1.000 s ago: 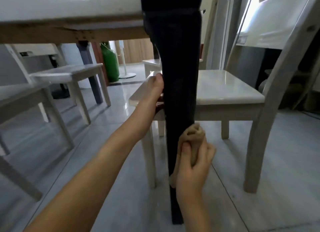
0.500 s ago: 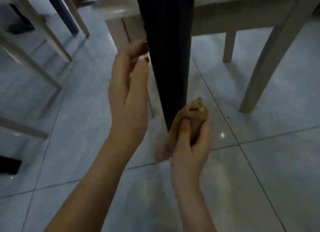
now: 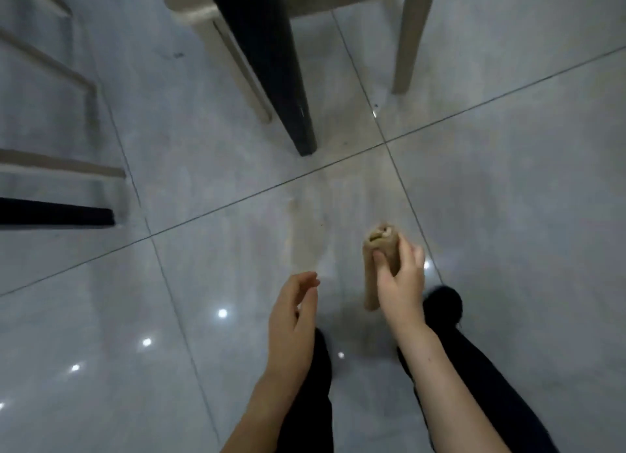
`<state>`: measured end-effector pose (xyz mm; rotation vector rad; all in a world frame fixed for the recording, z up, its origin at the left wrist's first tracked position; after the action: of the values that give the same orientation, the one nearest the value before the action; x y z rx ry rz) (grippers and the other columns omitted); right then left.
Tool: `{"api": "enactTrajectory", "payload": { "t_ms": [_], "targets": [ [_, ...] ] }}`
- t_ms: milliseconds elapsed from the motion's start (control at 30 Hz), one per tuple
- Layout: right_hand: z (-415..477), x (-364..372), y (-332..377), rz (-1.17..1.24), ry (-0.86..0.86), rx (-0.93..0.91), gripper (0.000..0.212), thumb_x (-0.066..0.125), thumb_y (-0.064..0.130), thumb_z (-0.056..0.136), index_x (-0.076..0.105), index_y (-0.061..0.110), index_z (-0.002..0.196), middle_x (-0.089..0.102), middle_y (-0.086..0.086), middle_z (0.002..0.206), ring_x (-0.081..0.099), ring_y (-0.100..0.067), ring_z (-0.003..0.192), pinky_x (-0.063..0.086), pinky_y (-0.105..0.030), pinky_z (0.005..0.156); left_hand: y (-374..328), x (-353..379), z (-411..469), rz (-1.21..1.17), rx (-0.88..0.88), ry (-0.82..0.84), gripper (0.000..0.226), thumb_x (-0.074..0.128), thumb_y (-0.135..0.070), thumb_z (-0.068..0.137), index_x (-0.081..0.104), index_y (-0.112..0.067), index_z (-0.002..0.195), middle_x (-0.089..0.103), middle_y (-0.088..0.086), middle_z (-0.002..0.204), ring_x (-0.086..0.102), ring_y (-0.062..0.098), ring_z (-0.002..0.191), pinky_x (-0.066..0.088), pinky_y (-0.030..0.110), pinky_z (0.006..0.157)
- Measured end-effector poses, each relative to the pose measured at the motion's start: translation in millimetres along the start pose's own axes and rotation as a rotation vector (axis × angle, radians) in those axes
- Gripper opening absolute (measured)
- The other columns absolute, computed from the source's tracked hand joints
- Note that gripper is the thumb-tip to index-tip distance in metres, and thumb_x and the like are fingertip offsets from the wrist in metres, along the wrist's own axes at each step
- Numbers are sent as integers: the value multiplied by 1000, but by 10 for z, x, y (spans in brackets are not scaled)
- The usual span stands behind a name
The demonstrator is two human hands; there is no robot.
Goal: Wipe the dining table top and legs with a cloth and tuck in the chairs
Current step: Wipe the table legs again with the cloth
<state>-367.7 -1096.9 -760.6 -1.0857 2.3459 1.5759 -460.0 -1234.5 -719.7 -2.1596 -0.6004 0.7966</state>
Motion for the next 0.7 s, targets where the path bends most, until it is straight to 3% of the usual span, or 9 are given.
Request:
{"api": "enactTrajectory", "payload": {
  "t_ms": [133, 200, 367, 500, 600, 700],
  "targets": [
    [-639, -1112, 1167, -65, 81, -15, 46, 60, 17, 93, 49, 10, 137, 45, -10, 123, 48, -9, 108, 29, -10, 94, -1243, -372, -1073, 36, -42, 66, 25, 48, -27, 92, 63, -19, 111, 67, -7, 110, 60, 4, 106, 47, 30, 97],
    [-946, -1688, 1808, -70, 111, -87, 44, 60, 17, 94, 50, 12, 137, 47, -8, 119, 49, -7, 105, 33, -14, 94, -1894, -628, -1462, 72, 19, 93, 25, 47, -26, 94, 62, -19, 112, 67, -5, 109, 61, 4, 105, 48, 32, 95],
    [-1469, -2788, 2893, -71, 214, -266, 34, 57, 19, 96, 54, 13, 130, 50, -6, 111, 54, -6, 95, 44, -17, 88, -3090, -1251, -2121, 173, 201, 98, 30, 45, -31, 91, 61, -20, 114, 65, -6, 109, 60, 0, 100, 49, 21, 88],
    [-1526, -3191, 3322, -22, 247, -357, 19, 57, 18, 95, 57, 16, 115, 49, -6, 106, 54, -10, 91, 46, -26, 84, -3473, -1510, -2270, 145, 238, -68, 23, 47, -31, 93, 60, -24, 111, 65, -5, 106, 61, 2, 98, 46, 15, 83],
    [-1469, -3314, 3497, 25, 263, -404, 25, 57, 22, 95, 58, 11, 118, 53, -9, 106, 56, -1, 90, 45, -15, 77, -3586, -1569, -2366, 31, 200, -186, 22, 48, -29, 93, 60, -21, 109, 65, -3, 104, 61, 1, 97, 44, 10, 80],
    [-1321, -3310, 3623, 18, 286, -421, 28, 58, 23, 96, 58, 15, 122, 54, -7, 108, 57, -3, 94, 43, -7, 80, -3604, -1579, -2468, -41, 154, -304, 22, 47, -29, 92, 62, -20, 105, 66, -7, 99, 61, -1, 94, 44, 10, 77]
  ]
}}
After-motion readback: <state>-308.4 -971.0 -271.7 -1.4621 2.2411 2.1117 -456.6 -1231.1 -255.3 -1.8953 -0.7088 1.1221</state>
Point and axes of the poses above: each hand's wrist, its own z-axis towards the middle knuckle, its own x-axis out of the palm, y = z × x, the point moved 1 cm from there along z, towards the middle knuckle
